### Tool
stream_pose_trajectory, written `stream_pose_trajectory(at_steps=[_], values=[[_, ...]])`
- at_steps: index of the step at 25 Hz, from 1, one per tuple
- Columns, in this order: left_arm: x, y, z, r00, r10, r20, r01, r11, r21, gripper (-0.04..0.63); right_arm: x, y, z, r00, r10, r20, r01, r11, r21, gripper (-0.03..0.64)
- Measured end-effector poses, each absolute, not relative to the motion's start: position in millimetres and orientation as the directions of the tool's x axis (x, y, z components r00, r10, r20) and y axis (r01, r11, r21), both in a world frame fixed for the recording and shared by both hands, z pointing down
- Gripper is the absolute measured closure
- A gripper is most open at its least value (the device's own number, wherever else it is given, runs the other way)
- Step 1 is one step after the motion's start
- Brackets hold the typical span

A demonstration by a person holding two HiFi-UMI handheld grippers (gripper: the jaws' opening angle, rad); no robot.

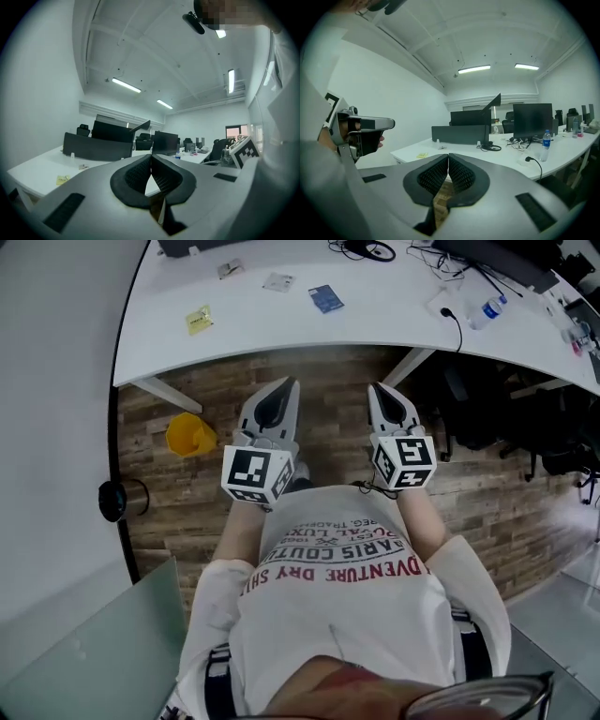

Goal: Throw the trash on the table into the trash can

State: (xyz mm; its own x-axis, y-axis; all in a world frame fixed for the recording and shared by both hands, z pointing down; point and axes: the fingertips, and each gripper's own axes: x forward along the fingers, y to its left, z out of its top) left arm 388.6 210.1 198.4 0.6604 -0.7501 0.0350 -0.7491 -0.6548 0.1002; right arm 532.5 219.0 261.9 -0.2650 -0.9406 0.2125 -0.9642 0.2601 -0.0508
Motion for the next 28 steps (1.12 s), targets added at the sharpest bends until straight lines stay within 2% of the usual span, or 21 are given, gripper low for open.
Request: stream_pose_trajectory(at_steps=[10, 18, 28], values=[[365, 104, 226, 0.687, -0.722, 0.081, -0.722, -0.665, 0.189, 0.572, 522, 125, 282, -0.176, -0.944, 0.279, -0.984, 0.166, -0.058, 0.591], [375, 1, 253, 0.645, -0.752, 0.135, -0.762, -0.621, 0.186, 0.572, 538, 13, 305, -0.216, -0.928, 0.304, -0.975, 0.192, -0.107, 0.591], [411, -144, 326, 0.558, -0.767, 0.317, -0.83, -0.507, 0.233, 0.572, 571, -139, 389, -0.309, -0.79, 0.529, -0.95, 0.282, -0.134, 0.591]])
